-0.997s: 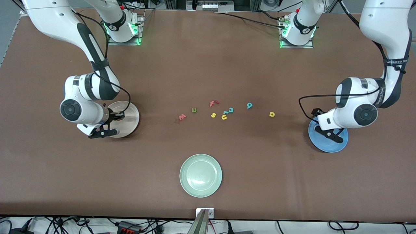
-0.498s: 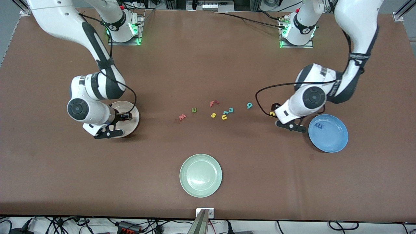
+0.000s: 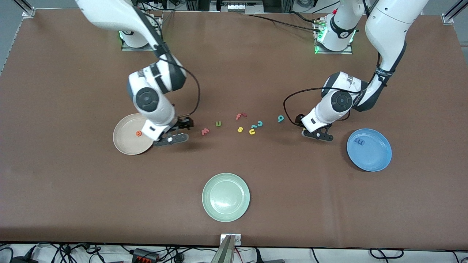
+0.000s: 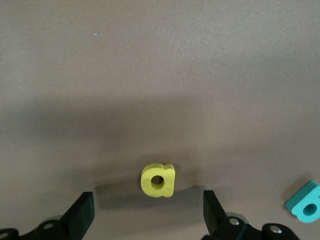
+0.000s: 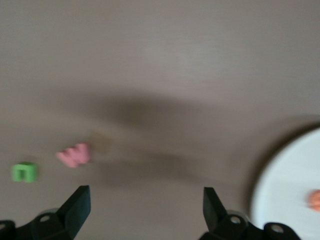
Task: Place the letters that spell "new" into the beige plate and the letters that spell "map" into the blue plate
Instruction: 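Grasp the green n with the right gripper while the left gripper grasps the a, then carry the n toward the white plate while the left gripper releases the a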
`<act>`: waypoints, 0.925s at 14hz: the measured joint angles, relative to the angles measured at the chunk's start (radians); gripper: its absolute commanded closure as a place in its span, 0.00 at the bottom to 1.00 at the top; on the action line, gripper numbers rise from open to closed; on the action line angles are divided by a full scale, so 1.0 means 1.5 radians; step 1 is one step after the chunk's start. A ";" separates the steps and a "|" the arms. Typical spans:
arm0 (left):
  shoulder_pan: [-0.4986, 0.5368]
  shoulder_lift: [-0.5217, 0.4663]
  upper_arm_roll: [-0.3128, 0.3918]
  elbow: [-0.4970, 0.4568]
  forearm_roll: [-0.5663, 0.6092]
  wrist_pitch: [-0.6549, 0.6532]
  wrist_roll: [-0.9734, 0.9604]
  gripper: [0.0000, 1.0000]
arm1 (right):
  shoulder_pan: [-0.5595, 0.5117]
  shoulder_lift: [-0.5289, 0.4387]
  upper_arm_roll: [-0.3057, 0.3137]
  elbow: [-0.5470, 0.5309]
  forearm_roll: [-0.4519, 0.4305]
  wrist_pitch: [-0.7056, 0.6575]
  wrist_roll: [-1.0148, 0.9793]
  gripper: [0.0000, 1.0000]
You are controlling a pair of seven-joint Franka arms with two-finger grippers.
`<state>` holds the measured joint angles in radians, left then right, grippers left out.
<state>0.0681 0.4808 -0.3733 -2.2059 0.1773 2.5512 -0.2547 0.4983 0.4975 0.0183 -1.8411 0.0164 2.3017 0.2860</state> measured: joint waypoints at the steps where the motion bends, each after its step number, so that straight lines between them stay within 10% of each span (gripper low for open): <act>1: 0.000 0.000 0.000 0.000 0.000 0.002 0.000 0.30 | 0.021 0.008 0.000 0.002 0.000 0.014 0.032 0.17; 13: 0.000 -0.002 0.000 0.014 0.032 0.006 0.000 0.93 | 0.153 0.142 -0.002 0.120 -0.011 0.036 0.224 0.34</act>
<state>0.0675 0.4775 -0.3738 -2.1850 0.2246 2.5603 -0.2549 0.7274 0.7100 0.0160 -1.6618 -0.0001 2.3557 0.6228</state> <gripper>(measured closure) 0.714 0.335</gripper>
